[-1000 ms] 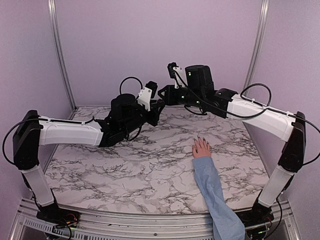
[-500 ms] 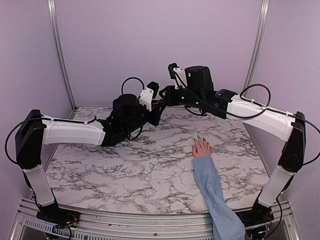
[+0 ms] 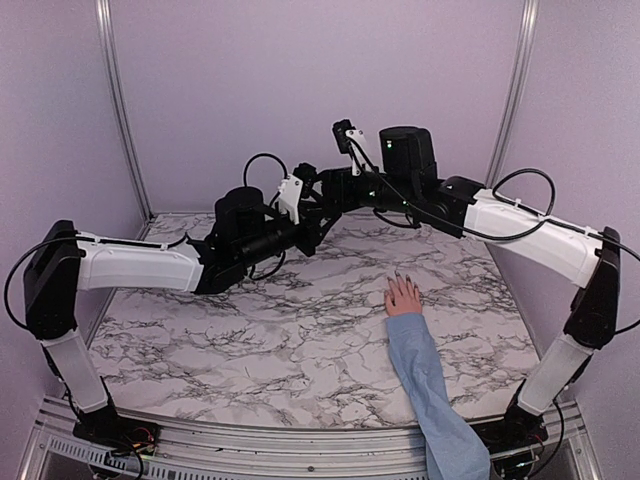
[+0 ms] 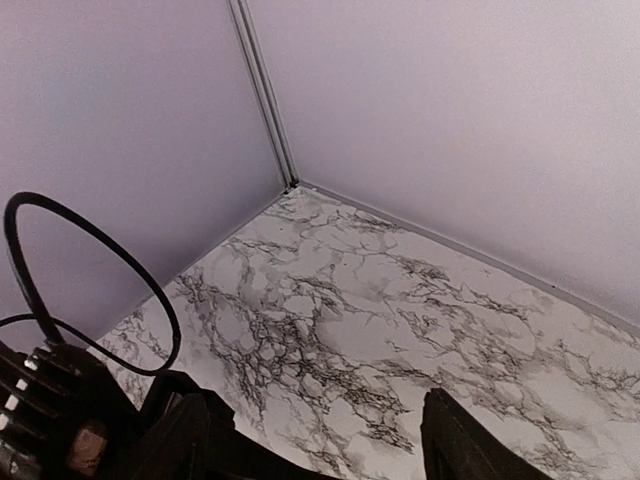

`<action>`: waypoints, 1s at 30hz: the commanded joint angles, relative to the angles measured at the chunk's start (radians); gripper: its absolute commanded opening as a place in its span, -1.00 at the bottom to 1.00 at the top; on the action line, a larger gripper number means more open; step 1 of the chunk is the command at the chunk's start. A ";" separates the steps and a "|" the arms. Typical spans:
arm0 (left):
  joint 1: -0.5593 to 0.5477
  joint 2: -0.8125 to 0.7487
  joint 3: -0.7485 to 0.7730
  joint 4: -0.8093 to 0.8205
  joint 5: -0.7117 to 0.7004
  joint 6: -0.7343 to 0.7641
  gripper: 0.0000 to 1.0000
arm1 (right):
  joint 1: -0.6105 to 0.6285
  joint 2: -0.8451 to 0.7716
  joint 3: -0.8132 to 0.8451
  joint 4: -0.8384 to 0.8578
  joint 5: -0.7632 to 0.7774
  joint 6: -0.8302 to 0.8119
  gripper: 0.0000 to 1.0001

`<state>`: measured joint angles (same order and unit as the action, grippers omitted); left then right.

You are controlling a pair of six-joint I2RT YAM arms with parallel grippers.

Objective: Paint the nails
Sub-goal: Screw the nail polish bottle.

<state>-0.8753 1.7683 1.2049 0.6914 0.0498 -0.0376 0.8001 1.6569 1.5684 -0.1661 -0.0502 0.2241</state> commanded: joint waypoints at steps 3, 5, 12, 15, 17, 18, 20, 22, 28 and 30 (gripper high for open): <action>0.078 -0.085 -0.038 0.095 0.424 -0.091 -1.00 | -0.082 -0.106 -0.056 0.073 -0.290 -0.069 0.64; 0.105 -0.095 -0.038 0.103 0.552 -0.128 -1.00 | -0.116 -0.138 -0.089 0.096 -0.400 -0.092 0.67; 0.119 -0.099 -0.005 0.125 0.816 -0.233 -1.00 | -0.146 -0.194 -0.113 0.139 -0.775 -0.111 0.63; 0.118 -0.084 0.032 0.133 0.935 -0.289 -1.00 | -0.144 -0.184 -0.086 0.097 -0.852 -0.124 0.59; 0.119 -0.077 0.057 0.139 0.991 -0.326 -1.00 | -0.143 -0.182 -0.076 0.090 -0.897 -0.130 0.55; 0.118 -0.073 0.070 0.143 1.010 -0.344 -1.00 | -0.143 -0.182 -0.075 0.094 -0.915 -0.132 0.52; 0.118 -0.067 0.085 0.155 1.042 -0.379 -1.00 | -0.135 -0.181 -0.072 0.097 -0.939 -0.131 0.44; 0.116 -0.058 0.096 0.165 1.067 -0.406 -1.00 | -0.122 -0.178 -0.066 0.087 -0.952 -0.138 0.36; 0.105 -0.045 0.111 0.187 1.084 -0.442 -1.00 | -0.084 -0.173 -0.061 0.043 -0.937 -0.183 0.10; 0.102 -0.041 0.113 0.199 1.079 -0.453 -1.00 | -0.083 -0.174 -0.061 0.038 -0.929 -0.184 0.02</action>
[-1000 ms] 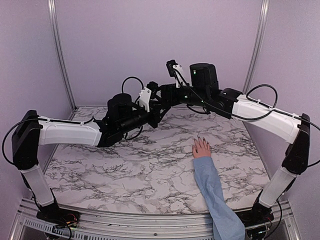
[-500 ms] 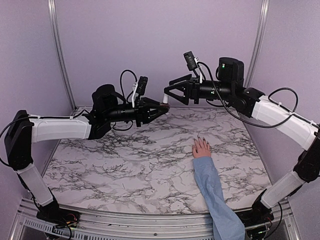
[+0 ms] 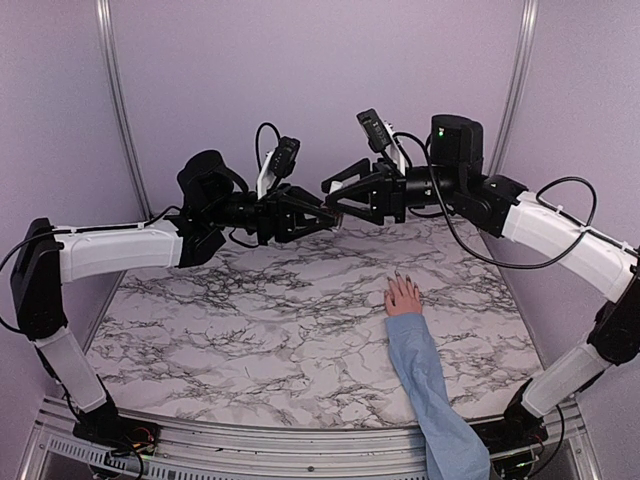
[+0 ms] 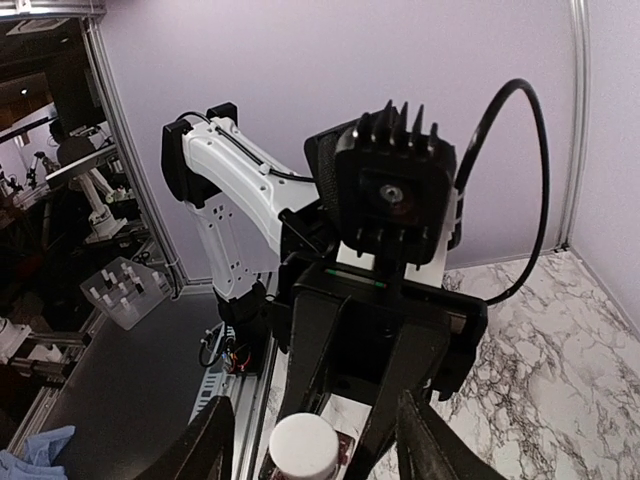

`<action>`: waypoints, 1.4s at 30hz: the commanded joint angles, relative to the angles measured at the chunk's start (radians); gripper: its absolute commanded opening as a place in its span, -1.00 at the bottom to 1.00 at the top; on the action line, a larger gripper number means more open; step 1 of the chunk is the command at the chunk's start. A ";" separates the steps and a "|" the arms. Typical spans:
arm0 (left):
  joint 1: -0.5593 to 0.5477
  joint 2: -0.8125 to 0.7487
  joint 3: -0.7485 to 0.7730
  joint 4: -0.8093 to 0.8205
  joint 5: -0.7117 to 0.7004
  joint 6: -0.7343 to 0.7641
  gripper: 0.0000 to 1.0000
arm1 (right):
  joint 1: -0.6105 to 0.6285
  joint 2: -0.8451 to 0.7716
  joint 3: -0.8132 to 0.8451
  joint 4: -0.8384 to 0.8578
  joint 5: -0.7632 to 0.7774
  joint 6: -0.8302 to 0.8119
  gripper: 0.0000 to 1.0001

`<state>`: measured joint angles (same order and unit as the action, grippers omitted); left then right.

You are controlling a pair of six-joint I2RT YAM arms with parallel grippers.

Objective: Paint the nails
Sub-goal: Screw the nail polish bottle.

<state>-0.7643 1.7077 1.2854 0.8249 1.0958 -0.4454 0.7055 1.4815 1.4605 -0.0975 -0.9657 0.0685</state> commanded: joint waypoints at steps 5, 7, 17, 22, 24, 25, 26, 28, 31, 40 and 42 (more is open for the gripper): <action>-0.016 0.031 0.033 0.086 0.029 -0.062 -1.00 | 0.011 0.001 0.045 -0.013 -0.020 -0.011 -0.07; -0.016 0.035 0.034 0.095 0.028 -0.067 -1.00 | 0.011 0.000 0.042 -0.006 -0.023 -0.003 -0.13; -0.015 0.046 0.035 0.124 -0.017 -0.079 -1.00 | 0.011 -0.008 0.019 0.016 -0.020 0.041 -0.69; -0.009 0.046 0.031 0.125 -0.083 -0.073 -1.00 | 0.010 -0.011 0.012 -0.003 0.022 0.045 -1.00; -0.008 0.043 0.027 0.124 -0.111 -0.063 -1.00 | 0.012 -0.012 0.011 -0.012 0.054 0.044 -1.00; -0.008 0.041 0.024 0.125 -0.128 -0.057 -1.00 | 0.011 -0.010 0.014 -0.023 0.068 0.040 -1.00; -0.008 0.039 0.020 0.125 -0.143 -0.051 -1.00 | 0.011 -0.006 0.020 -0.036 0.082 0.038 -1.00; -0.006 0.035 0.014 0.122 -0.174 -0.034 -1.00 | 0.011 0.005 0.037 -0.060 0.107 0.037 -1.00; -0.006 0.029 0.005 0.099 -0.236 -0.011 -1.00 | 0.011 0.023 0.060 -0.086 0.145 0.037 -1.00; -0.023 -0.008 -0.043 0.036 -0.460 0.088 -1.00 | 0.015 0.075 0.117 -0.142 0.330 0.062 -1.00; -0.030 -0.018 -0.053 0.005 -0.536 0.117 -1.00 | 0.017 0.081 0.119 -0.140 0.370 0.074 -1.00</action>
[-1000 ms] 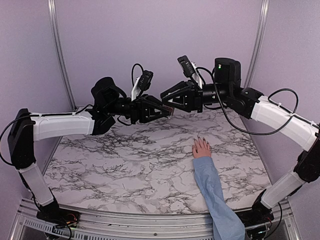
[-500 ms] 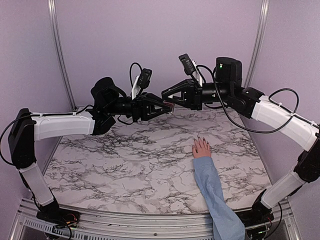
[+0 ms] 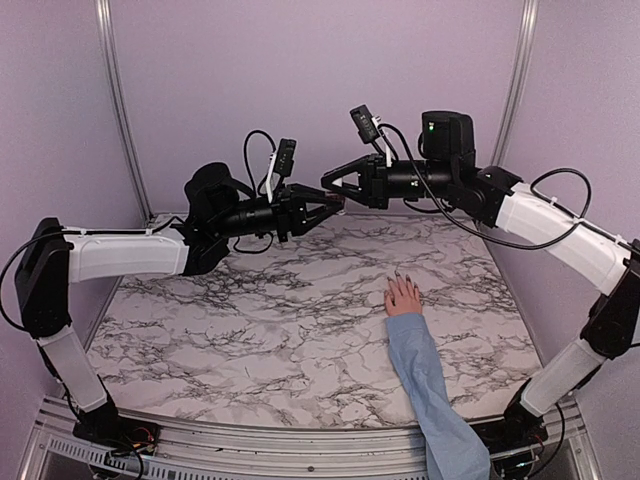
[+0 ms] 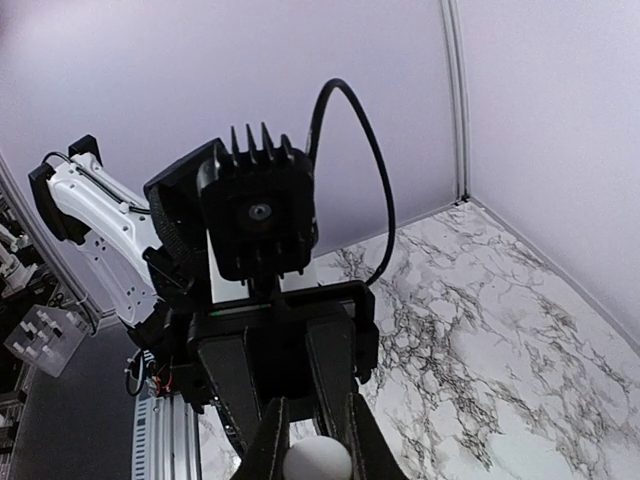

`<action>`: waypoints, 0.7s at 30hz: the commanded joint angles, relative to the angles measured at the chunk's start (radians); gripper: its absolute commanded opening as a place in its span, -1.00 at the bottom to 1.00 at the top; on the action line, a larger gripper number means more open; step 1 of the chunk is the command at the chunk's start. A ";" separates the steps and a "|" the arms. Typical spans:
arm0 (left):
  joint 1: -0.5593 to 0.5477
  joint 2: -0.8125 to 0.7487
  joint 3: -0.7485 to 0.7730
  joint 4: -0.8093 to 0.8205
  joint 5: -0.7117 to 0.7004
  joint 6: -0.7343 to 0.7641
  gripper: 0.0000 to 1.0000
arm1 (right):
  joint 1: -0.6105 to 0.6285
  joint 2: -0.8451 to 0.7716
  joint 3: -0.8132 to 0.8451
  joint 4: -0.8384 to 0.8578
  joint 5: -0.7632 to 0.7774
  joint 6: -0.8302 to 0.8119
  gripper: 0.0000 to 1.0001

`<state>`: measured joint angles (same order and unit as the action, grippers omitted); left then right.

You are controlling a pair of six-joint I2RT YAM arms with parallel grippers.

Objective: Paint the nails
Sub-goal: Screw the nail polish bottle.

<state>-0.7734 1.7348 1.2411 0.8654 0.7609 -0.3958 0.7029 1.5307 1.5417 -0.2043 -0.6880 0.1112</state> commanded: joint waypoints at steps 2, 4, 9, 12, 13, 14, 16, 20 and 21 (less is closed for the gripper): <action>-0.028 -0.053 -0.016 -0.071 -0.310 0.097 -1.00 | 0.021 0.032 0.032 -0.025 0.126 0.041 -1.00; -0.042 -0.061 -0.021 -0.095 -0.391 0.136 -1.00 | 0.021 0.035 0.027 -0.020 0.159 0.048 -1.00; -0.069 -0.063 -0.026 -0.132 -0.549 0.203 -1.00 | 0.021 0.051 0.026 -0.018 0.234 0.075 -1.00; -0.089 -0.062 -0.028 -0.141 -0.638 0.241 -1.00 | 0.023 0.059 0.025 -0.017 0.278 0.097 -1.00; -0.094 -0.059 -0.028 -0.145 -0.665 0.251 -1.00 | 0.024 0.062 0.022 -0.017 0.289 0.104 -1.00; -0.098 -0.057 -0.026 -0.148 -0.690 0.260 -1.00 | 0.023 0.065 0.018 -0.015 0.301 0.113 -1.00; -0.107 -0.049 -0.022 -0.153 -0.736 0.275 -1.00 | 0.026 0.070 0.013 -0.010 0.323 0.132 -1.00; -0.139 -0.026 0.003 -0.184 -0.841 0.329 -1.00 | 0.038 0.083 0.009 -0.010 0.371 0.165 -1.00; -0.146 -0.018 0.012 -0.197 -0.859 0.341 -1.00 | 0.042 0.086 0.009 -0.010 0.385 0.168 -1.00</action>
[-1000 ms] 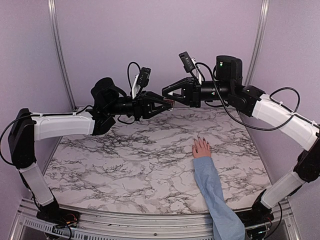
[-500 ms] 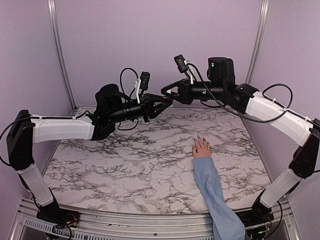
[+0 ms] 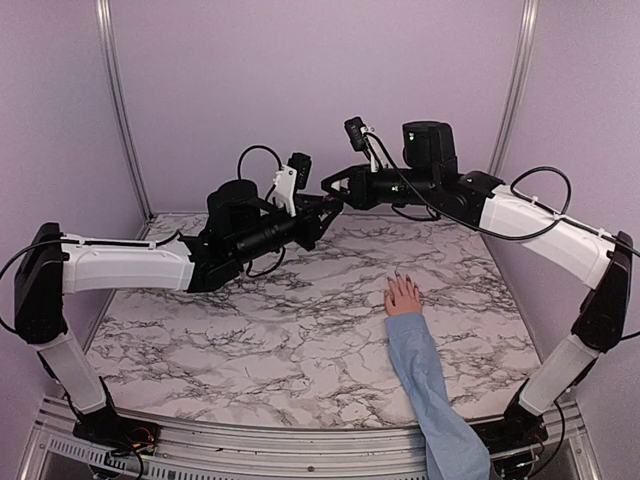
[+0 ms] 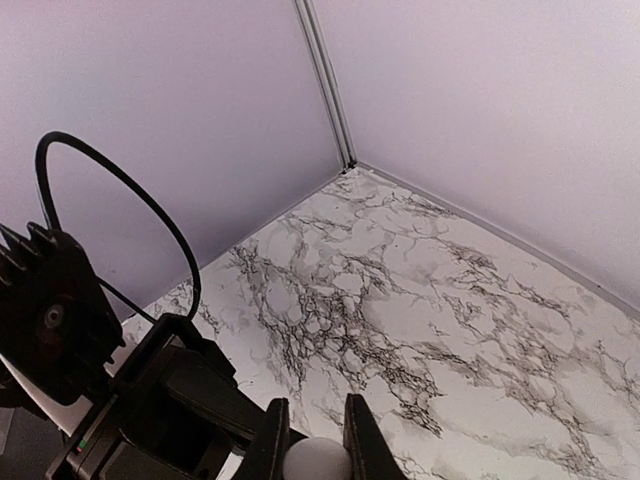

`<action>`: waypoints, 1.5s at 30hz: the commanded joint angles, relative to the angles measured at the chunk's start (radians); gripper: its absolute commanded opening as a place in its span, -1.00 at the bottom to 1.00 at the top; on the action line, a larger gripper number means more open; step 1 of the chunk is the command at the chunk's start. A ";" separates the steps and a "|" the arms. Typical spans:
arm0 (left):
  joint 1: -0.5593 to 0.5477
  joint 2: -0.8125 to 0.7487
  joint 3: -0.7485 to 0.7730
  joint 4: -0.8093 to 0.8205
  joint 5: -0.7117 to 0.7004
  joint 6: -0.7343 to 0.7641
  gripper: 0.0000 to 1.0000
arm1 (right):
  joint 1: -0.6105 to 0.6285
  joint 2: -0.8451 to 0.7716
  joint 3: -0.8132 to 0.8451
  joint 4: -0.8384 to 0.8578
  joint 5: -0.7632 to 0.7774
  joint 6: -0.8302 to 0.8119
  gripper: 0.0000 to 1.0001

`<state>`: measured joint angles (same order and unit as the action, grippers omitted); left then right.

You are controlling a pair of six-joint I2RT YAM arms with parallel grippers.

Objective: Paint the nails
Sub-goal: Screw the nail polish bottle.

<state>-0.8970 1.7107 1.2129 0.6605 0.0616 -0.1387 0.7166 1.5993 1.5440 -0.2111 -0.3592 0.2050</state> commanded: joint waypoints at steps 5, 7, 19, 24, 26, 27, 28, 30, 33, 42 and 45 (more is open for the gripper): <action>-0.042 0.025 0.071 -0.024 -0.208 0.111 -1.00 | 0.037 0.026 0.013 -0.001 0.074 0.082 -1.00; -0.042 0.021 0.076 -0.029 -0.202 0.110 -1.00 | 0.037 0.026 0.020 -0.007 0.078 0.071 -1.00; 0.006 -0.059 0.002 -0.035 -0.010 0.065 -1.00 | -0.004 -0.044 -0.007 0.020 0.023 -0.001 -0.42; 0.052 -0.092 -0.026 -0.035 0.145 0.041 -1.00 | -0.034 -0.098 -0.051 0.073 -0.110 -0.042 0.06; 0.065 -0.098 -0.029 -0.034 0.184 0.019 -1.00 | -0.041 -0.113 -0.057 0.074 -0.213 -0.090 0.29; 0.076 -0.102 -0.029 -0.034 0.219 0.006 -1.00 | -0.043 -0.120 -0.059 0.072 -0.248 -0.107 0.42; 0.087 -0.102 -0.028 -0.035 0.271 0.000 -1.00 | -0.049 -0.130 -0.062 0.075 -0.285 -0.117 0.50; 0.107 -0.106 -0.024 -0.035 0.388 -0.009 -1.00 | -0.063 -0.141 -0.065 0.069 -0.357 -0.129 0.56; 0.126 -0.101 -0.005 -0.029 0.586 -0.032 -1.00 | -0.074 -0.134 -0.032 0.008 -0.437 -0.159 0.56; 0.122 -0.067 0.064 0.027 0.938 -0.164 -1.00 | -0.073 -0.162 -0.008 -0.027 -0.610 -0.203 0.39; 0.112 -0.054 0.089 0.033 0.972 -0.204 -1.00 | -0.074 -0.174 -0.016 0.001 -0.637 -0.187 0.33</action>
<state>-0.7734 1.6505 1.2404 0.6239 0.8932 -0.2665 0.6502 1.4693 1.4944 -0.2298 -0.9089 0.0238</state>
